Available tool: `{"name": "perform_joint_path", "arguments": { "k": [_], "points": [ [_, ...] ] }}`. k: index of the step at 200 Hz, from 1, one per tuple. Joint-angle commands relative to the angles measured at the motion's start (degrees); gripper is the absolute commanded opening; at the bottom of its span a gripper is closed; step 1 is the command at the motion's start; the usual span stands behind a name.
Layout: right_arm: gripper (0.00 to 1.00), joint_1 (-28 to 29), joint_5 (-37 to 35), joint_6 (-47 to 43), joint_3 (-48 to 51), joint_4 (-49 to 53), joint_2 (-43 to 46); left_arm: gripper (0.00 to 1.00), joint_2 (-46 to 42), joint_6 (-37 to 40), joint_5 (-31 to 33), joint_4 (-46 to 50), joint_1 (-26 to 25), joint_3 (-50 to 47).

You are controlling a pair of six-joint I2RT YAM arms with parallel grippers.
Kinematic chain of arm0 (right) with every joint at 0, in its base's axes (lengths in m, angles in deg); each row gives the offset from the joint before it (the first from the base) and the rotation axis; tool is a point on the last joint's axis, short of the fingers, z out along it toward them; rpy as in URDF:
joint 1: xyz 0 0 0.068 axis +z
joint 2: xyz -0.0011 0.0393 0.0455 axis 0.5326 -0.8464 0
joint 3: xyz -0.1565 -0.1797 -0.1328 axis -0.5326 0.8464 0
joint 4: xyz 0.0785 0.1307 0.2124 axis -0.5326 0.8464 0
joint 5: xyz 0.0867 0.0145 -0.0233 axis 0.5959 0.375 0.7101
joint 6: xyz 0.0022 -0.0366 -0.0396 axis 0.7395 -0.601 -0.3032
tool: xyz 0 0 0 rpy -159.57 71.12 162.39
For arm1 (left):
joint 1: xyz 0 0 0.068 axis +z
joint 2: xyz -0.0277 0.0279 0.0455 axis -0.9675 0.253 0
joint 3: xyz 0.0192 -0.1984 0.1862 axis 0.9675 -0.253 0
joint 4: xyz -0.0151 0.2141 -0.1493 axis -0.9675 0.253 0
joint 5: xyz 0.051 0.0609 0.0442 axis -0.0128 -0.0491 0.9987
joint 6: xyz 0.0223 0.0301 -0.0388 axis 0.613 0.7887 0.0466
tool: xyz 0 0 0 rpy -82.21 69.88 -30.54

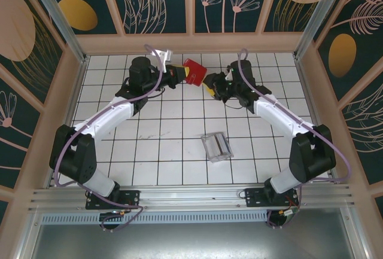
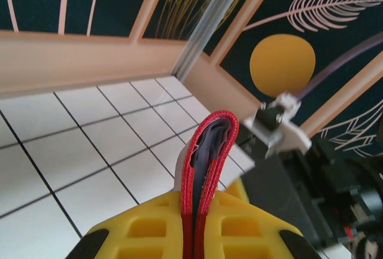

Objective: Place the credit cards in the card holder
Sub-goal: Open the button on the card holder.

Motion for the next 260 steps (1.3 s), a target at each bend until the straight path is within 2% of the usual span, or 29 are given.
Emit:
{"name": "perform_joint_path", "arguments": {
  "k": [1,35,98,123,162,179,222,244,260],
  "points": [
    [0.4,0.94,-2.82,14.01,-5.15,6.43,-0.13,0.0,0.52,1.44,2.1,-9.03,-0.73,-3.36],
    [0.41,1.83,-1.08,20.6,-5.09,3.42,-0.91,0.0,-1.83,10.76,5.06,-15.3,-4.3,-8.22],
    [0.39,3.07,-0.69,27.12,-4.92,-0.07,-2.91,0.0,-0.75,6.83,2.31,-21.39,-4.4,-9.0],
    [0.36,3.67,0.86,27.73,-5.58,-0.48,-4.16,0.0,0.23,4.33,0.93,-23.45,-4.41,-8.88],
    [0.33,4.08,0.98,27.79,-5.59,0.9,-3.37,0.0,1.12,4.96,1.4,-24.33,-4.36,-9.1],
    [0.34,3.96,1.24,28.32,-4.83,1.05,-2.67,0.0,1.41,6.8,0.03,-25.08,-4.41,-9.44],
    [0.41,4.45,1.7,31.4,-2.44,-0.57,-1.27,0.0,0.1,17.04,-4.22,-28.25,-4.41,-14.58],
    [0.4,4.87,1.56,34.2,-0.39,-3.22,-0.72,0.0,0.5,17.46,-5.07,-30.32,-4.4,-15.48],
    [0.35,4.83,0.82,34.86,0.72,-5.13,-0.69,0.0,1.29,17.88,-5.95,-31.04,-4.38,-15.76]
  ]
}}
